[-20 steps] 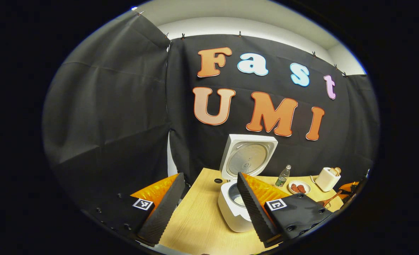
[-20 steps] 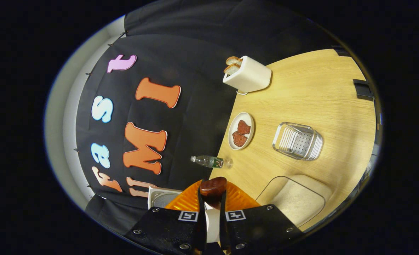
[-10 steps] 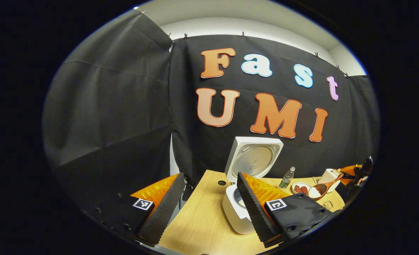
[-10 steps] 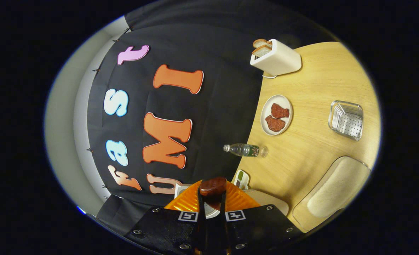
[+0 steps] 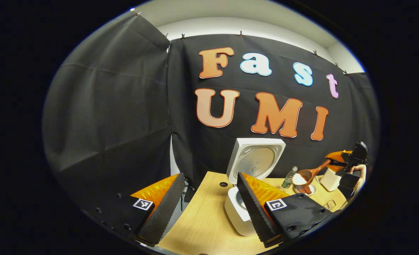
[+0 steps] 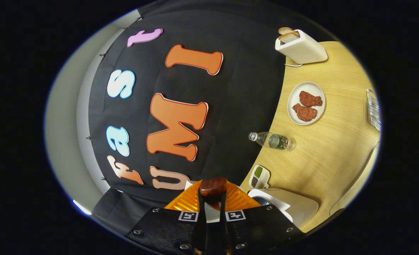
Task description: Close the left gripper, press the button to open the rice cooker; take a wooden spoon from the chopstick holder with the right hand, scoop a spoonful of rice and pour it into the rice cooker, then put the wooden spoon back into the chopstick holder.
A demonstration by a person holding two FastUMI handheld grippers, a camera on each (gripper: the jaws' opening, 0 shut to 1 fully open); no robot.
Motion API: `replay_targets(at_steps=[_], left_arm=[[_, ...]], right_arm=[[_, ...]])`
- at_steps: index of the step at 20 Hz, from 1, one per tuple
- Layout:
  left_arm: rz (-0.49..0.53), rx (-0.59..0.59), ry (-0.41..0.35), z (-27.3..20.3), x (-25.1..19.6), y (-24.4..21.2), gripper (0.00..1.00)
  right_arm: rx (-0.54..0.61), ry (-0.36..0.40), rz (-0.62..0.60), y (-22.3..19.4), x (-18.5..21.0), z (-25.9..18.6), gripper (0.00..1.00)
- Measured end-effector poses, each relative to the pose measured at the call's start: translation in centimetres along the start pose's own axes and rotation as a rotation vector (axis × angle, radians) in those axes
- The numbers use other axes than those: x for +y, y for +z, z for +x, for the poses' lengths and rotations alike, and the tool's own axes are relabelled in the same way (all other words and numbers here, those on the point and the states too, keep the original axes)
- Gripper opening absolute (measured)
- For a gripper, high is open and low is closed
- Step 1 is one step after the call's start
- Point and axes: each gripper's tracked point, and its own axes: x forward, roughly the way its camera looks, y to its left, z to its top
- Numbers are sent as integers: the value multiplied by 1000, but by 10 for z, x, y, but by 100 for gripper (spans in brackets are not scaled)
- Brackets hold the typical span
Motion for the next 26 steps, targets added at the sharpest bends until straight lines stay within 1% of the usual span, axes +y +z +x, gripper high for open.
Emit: replay_targets(at_steps=[3, 6, 9, 11, 16, 20, 26], left_arm=[[6, 14, -2, 4, 1, -5, 100], [21, 23, 13, 8, 5, -8, 100], [17, 23, 12, 9, 7, -7, 100], [8, 26, 10, 10, 11, -7, 100], [-1, 33, 20, 10, 19, -13, 100], [-1, 33, 20, 10, 20, -13, 100], [-9, 26, 23, 6, 24, -12, 100]], right_arm=[[17, 9, -109, -17, 10, 29, 13], [37, -3, -187, -33, 13, 53, 13], [35, 0, -241, -43, 14, 65, 13], [35, -16, -293, -48, 8, 71, 13], [36, -26, -449, -60, 2, 78, 13], [43, -8, -545, -73, 5, 76, 13], [44, 33, -658, -82, 23, 72, 13]])
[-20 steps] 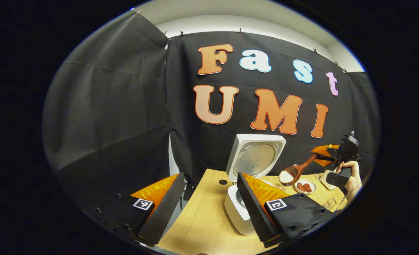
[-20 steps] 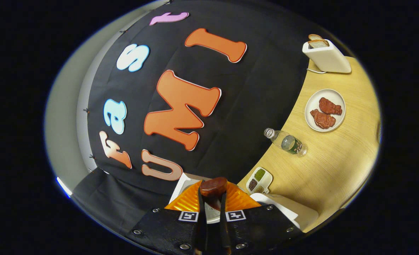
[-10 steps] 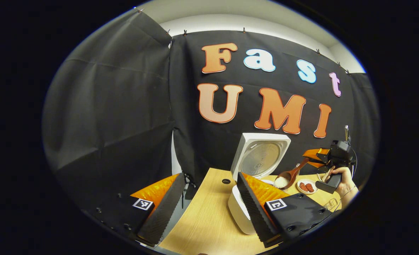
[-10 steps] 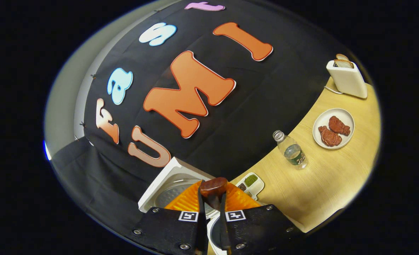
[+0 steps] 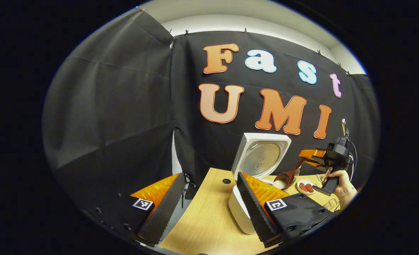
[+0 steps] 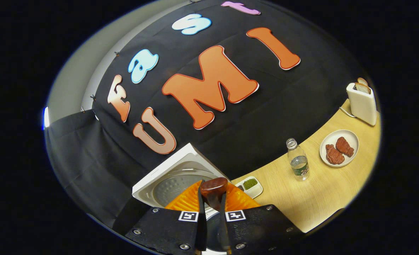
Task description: Close the left gripper, press the button to open the rice cooker; take a wooden spoon from the chopstick holder with the right hand, scoop a spoonful of rice and pour it into the rice cooker, then put the wooden spoon back into the chopstick holder.
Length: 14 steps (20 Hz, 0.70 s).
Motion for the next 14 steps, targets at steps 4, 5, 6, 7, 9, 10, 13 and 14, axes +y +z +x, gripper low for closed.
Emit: replay_targets(at_steps=[4, 5, 6, 7, 9, 10, 13, 14], left_arm=[[-1, -2, 0, -2, 0, -1, 100], [-3, -5, 1, -2, 0, 0, 100], [-5, -6, 2, -2, 1, 1, 100], [-7, -7, 1, -2, 0, 1, 100], [-6, -7, 0, -2, -1, 1, 100], [-5, -8, 0, -3, -1, 2, 100], [-1, -10, 2, -3, -1, 1, 100], [-2, -12, 3, -2, -1, 2, 100]], right_arm=[[-10, 34, -67, 5, 14, -4, 13], [-9, 41, -81, 7, 17, -5, 13], [-9, 46, -99, 7, 20, -5, 13], [-11, 51, -121, 8, 22, -6, 13], [-13, 57, -157, 8, 27, -8, 13], [-15, 61, -170, 8, 30, -10, 13], [-18, 71, -215, 10, 35, -11, 13], [-20, 76, -226, 10, 37, -12, 13]])
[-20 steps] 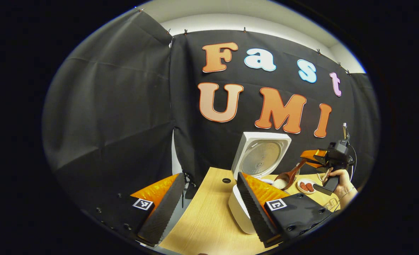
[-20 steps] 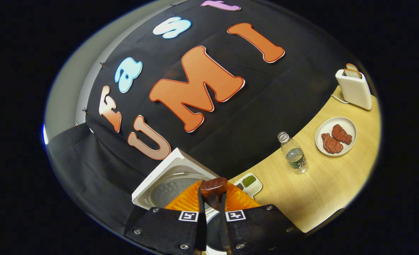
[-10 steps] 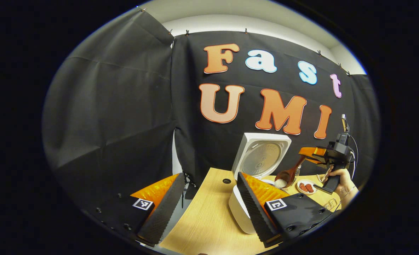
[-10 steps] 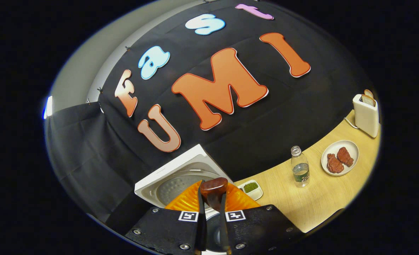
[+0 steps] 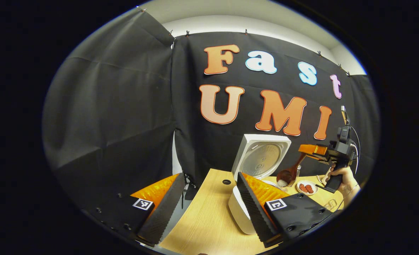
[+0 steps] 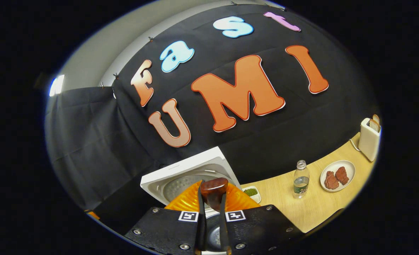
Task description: Close the left gripper, press the button to open the rice cooker; take a wooden spoon from the chopstick holder with the right hand, scoop a spoonful of rice and pour it into the rice cooker, then put the wooden spoon back into the chopstick holder.
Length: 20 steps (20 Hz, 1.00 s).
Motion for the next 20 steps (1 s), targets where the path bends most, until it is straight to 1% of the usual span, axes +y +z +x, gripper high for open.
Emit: replay_targets(at_steps=[4, 11, 14, 20], left_arm=[[-6, -1, -1, 0, -1, 0, 100], [-12, -5, 0, -3, -1, 0, 100], [-8, -8, 3, -4, 0, 1, 100], [-14, -4, 10, -9, -1, -2, 100]], right_arm=[[3, 20, -20, 1, 7, -3, 13], [14, 50, -111, -4, 19, -6, 13], [30, 75, -143, -9, 24, -8, 13], [51, 97, -290, -20, 30, -13, 13]])
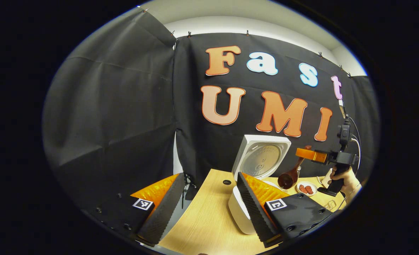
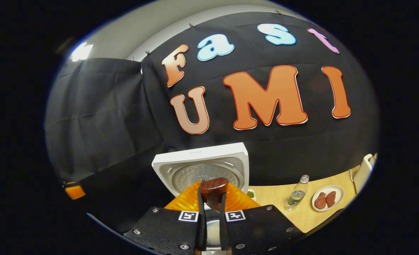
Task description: Close the left gripper, press the button to open the rice cooker; take a wooden spoon from the chopstick holder with the right hand, scoop a spoonful of rice and pour it into the rice cooker, then put the wooden spoon back into the chopstick holder.
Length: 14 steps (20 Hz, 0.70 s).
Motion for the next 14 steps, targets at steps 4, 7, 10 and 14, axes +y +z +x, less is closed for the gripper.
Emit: replay_targets(at_steps=[4, 7, 10, 14], left_arm=[[3, -4, 5, -3, -1, 1, 100], [-13, -4, -3, -4, -7, 2, 100], [-27, -11, -12, -5, -15, 3, 100], [-39, -16, -30, 0, -32, 7, 100]], right_arm=[[0, -3, -40, -1, -5, -7, 13], [-8, 8, 59, 3, -12, -12, 13], [-27, -9, 147, 13, -38, -28, 13], [-53, -108, 166, 20, -99, -65, 13]])
